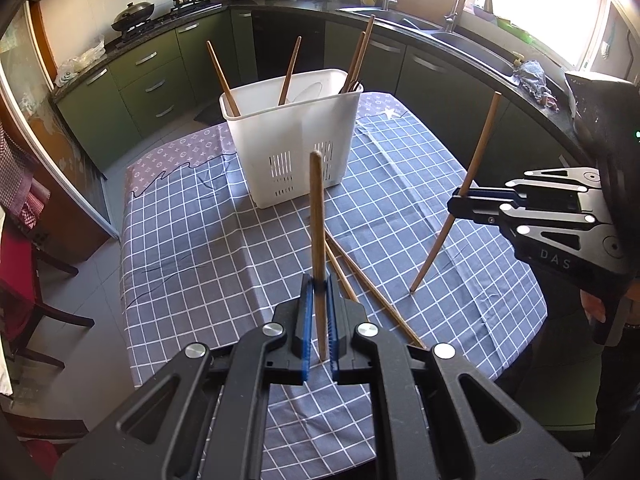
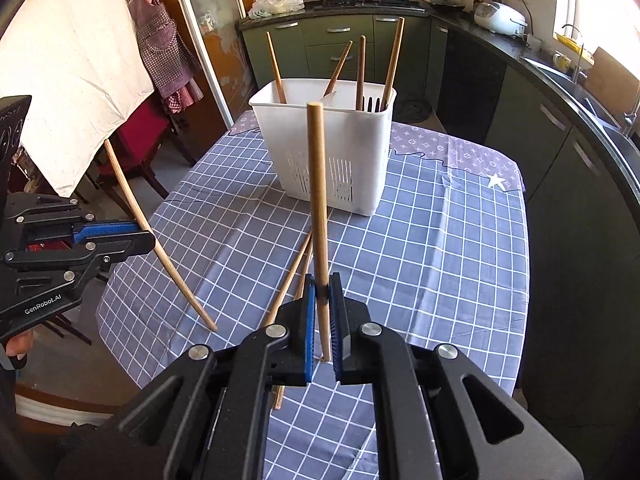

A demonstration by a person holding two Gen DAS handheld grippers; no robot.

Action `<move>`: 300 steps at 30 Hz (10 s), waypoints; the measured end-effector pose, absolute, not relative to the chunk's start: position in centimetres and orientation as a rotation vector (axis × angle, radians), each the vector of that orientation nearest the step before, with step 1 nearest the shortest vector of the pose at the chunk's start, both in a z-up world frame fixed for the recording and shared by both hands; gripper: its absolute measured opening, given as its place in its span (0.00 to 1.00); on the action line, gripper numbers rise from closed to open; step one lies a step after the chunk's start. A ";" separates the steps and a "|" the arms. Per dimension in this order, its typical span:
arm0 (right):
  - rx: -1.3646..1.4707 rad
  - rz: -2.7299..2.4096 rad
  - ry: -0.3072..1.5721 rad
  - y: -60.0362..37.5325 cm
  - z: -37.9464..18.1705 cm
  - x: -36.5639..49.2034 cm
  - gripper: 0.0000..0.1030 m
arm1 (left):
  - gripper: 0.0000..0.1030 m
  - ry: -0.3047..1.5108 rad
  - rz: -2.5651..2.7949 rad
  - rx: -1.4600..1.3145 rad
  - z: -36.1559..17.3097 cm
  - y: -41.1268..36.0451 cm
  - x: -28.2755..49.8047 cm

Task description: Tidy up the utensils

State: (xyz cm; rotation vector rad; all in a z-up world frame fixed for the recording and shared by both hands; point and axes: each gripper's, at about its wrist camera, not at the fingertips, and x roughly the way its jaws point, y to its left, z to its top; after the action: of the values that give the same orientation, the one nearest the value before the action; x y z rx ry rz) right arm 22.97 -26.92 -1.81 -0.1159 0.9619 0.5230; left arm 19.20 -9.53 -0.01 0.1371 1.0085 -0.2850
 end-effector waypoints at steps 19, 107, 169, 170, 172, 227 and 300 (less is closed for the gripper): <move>-0.100 0.554 0.922 -27.0 0.4 22.8 0.07 | 0.06 0.969 -0.295 0.136 1.9 -8.9 18.9; -0.030 0.525 1.153 -32.1 -11.7 23.8 0.26 | 0.11 1.533 -0.088 -0.062 -14.1 -14.2 29.6; -0.330 0.455 1.391 -16.4 -15.3 32.1 0.17 | 0.06 1.091 -0.275 0.113 -1.7 -9.4 21.1; -0.353 0.451 1.384 -16.1 -15.3 32.0 0.16 | 0.06 1.089 -0.275 0.113 -1.7 -9.4 21.0; -0.352 0.451 1.381 -15.5 -15.4 31.8 0.14 | 0.06 1.084 -0.276 0.116 -1.7 -9.3 20.9; -0.087 0.544 0.911 -28.6 -2.3 18.1 0.07 | 0.06 1.015 -0.285 0.166 -0.1 -9.1 16.5; -0.019 0.541 0.947 -32.2 -2.9 20.1 0.07 | 0.06 1.455 -0.288 0.315 -15.4 -17.6 32.9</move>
State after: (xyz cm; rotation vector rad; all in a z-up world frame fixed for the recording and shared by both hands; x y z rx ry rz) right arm 20.09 -32.24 -2.91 -0.0187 0.9468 0.5413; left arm 32.85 -17.64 -15.39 0.3155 1.4547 -0.2880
